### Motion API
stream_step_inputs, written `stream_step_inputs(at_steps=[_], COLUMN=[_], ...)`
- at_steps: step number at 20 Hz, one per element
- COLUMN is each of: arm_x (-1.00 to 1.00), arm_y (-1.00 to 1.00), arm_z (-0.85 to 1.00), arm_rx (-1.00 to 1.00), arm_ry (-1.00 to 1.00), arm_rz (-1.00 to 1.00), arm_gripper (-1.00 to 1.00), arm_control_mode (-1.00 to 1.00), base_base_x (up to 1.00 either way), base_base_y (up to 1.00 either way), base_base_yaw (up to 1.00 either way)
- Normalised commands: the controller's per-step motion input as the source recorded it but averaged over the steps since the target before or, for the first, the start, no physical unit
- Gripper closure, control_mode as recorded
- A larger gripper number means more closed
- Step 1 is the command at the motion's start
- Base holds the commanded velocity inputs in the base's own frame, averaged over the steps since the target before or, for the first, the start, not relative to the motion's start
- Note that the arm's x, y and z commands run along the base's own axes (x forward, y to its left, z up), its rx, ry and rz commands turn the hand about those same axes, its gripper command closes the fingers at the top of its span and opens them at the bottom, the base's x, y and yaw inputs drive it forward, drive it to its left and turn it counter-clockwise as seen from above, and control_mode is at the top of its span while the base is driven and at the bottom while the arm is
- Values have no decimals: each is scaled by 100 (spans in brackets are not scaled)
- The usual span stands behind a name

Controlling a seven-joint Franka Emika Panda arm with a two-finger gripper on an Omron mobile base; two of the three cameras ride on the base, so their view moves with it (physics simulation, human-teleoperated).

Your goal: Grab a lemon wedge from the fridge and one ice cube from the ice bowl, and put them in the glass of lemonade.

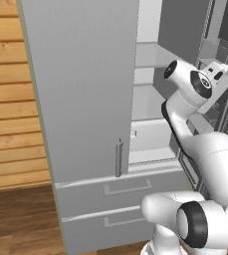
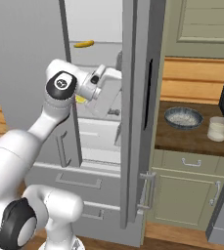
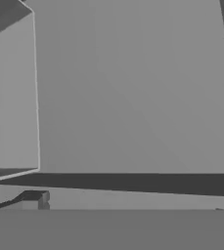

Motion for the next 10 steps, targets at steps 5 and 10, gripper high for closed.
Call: stream_step_inputs(at_steps=[5, 10], arm_x=[-5, -15], arm_y=[-40, 36], arm_z=[3, 15], arm_rx=[0, 0], arm_ry=[0, -2], arm_rz=[0, 0], arm_gripper=[-100, -100], arm_control_mode=[-100, -100], base_base_x=[0, 0], base_base_y=[0, 0], base_base_yaw=[0, 0])
